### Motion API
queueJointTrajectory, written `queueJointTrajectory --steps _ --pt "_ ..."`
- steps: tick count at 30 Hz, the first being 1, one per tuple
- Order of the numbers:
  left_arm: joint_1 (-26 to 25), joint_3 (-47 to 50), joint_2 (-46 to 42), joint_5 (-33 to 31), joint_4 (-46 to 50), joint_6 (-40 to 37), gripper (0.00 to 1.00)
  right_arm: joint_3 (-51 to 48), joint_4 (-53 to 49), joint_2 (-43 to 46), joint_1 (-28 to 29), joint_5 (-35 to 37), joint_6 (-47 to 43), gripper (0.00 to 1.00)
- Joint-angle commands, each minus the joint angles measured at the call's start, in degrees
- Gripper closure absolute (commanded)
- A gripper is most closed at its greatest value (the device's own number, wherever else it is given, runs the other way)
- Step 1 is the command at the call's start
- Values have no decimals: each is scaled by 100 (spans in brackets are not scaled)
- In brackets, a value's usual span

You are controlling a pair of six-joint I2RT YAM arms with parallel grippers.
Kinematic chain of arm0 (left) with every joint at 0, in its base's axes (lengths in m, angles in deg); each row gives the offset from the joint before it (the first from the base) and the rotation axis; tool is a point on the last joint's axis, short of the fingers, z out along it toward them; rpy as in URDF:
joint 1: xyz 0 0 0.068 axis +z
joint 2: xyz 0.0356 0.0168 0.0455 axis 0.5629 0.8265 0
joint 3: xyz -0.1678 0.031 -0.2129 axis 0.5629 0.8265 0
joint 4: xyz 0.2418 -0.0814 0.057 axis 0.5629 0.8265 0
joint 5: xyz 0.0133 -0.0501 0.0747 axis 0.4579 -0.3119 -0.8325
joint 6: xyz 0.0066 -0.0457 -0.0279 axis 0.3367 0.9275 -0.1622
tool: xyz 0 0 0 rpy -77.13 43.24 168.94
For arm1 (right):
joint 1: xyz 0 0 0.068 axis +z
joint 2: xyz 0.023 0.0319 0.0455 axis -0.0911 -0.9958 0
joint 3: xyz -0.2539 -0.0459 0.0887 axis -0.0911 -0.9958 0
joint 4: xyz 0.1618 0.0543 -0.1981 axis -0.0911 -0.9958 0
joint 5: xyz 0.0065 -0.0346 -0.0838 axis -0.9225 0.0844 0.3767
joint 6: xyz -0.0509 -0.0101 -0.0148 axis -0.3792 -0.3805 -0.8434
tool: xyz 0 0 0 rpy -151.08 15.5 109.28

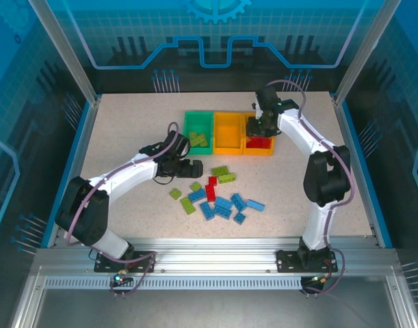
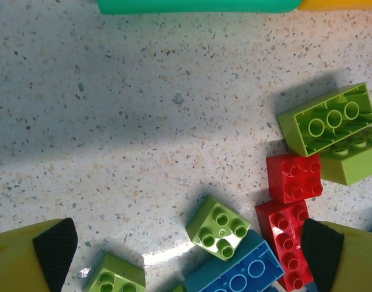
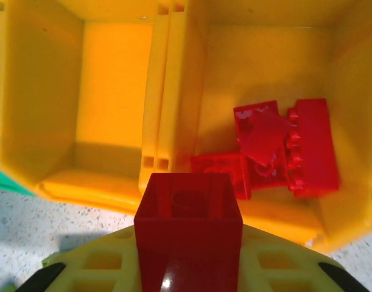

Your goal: Sort the legos into containers by color

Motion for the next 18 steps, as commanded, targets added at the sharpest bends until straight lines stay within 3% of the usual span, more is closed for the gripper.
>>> queueJointTrajectory --steps 1,7,9,12,18 --pt "-94 49 -149 -214 249 179 1 313 -212 -372 -174 76 35 74" --pt "-93 99 -81 -482 1190 1002 1 1097 -462 -1011 -359 90 124 69" --pt "-91 364 -197 -398 1168 1344 1 1286 -541 -1152 -352 17 71 64" --pt "-88 695 -369 -319 1087 1890 1 1489 -689 -1301 -333 -25 33 48" --pt "-96 913 -556 -241 1120 2674 1 1288 -517 -1144 -253 -108 -38 39"
